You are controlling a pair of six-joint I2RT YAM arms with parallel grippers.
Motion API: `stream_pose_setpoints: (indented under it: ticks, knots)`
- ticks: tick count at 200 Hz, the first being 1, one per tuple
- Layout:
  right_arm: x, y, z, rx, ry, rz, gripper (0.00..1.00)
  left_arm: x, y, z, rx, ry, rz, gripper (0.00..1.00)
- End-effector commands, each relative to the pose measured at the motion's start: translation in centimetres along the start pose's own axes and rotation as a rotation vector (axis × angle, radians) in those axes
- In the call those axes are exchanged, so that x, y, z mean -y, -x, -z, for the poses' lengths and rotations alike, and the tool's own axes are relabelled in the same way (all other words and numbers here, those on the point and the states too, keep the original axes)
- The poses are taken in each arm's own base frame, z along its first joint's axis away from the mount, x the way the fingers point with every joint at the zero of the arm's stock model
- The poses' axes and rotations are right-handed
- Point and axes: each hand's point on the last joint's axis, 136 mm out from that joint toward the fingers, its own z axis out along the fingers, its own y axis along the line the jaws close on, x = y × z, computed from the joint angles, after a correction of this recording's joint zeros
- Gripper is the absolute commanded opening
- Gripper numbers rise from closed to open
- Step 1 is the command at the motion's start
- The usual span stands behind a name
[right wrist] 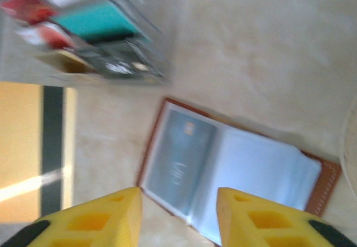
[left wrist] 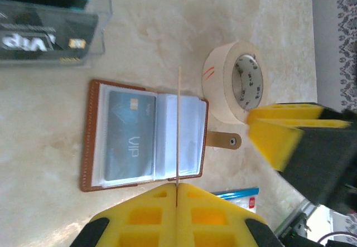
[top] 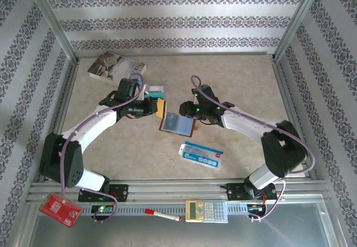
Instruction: Take the credit cards out of the card holder
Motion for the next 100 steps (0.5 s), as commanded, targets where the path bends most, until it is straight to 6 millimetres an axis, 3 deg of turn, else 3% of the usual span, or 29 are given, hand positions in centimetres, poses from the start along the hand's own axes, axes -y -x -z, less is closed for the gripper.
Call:
stream_pose_setpoints:
  ticks: [1,55,100]
  knots:
    - [-0.6,0.6,1.6,0.060,0.057,0.006,0.50,-0.6,0.8,2.7,0.043,0.081,-0.053,0.00]
    - [0.3,0.7,3.4,0.106,0.048,0.028,0.79,-0.7,1.7,5.7,0.122,0.105,-0.118,0.00]
    - [1.4,0.7,3.6,0.116,0.013,0.003,0.83,-3.1,2.1,7.3,0.144,0.222,-0.098,0.00]
